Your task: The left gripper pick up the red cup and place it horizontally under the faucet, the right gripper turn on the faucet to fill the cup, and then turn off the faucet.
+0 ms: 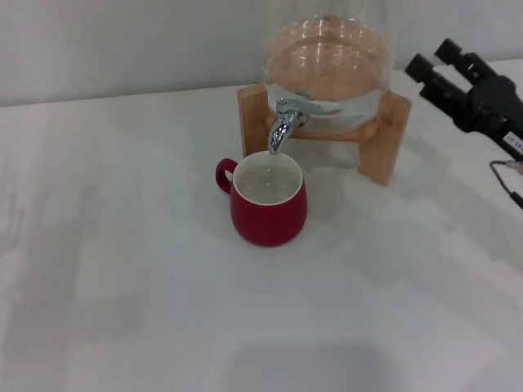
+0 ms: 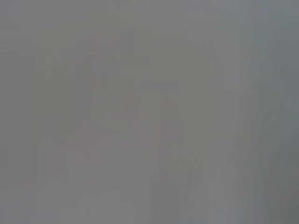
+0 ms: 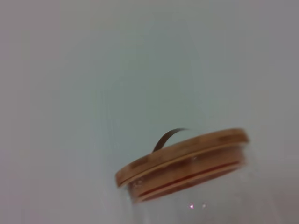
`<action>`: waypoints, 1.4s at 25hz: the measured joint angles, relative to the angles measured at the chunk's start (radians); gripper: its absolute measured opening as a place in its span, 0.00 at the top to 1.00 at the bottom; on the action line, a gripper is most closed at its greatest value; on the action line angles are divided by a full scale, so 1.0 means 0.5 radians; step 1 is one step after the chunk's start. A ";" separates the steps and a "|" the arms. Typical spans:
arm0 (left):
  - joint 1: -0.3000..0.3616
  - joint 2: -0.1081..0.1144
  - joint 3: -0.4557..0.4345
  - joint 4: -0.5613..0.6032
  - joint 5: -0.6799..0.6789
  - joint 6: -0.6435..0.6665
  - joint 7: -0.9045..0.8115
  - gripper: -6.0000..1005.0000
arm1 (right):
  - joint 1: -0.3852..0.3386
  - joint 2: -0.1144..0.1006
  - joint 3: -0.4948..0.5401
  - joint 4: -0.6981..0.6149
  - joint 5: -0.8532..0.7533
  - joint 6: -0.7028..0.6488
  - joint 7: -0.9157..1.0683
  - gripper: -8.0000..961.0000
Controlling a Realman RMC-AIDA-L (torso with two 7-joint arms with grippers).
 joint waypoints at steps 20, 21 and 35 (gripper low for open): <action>-0.051 0.005 -0.003 -0.073 -0.162 0.000 -0.007 0.25 | 0.048 -0.017 0.423 -0.022 0.001 0.246 -0.122 0.13; -0.051 0.006 -0.004 -0.075 -0.168 0.000 -0.006 0.25 | 0.058 -0.017 0.451 -0.023 0.002 0.276 -0.140 0.13; -0.095 0.011 -0.007 -0.106 -0.342 0.018 0.005 0.25 | 0.141 0.041 0.776 -0.018 0.020 0.543 -0.525 0.14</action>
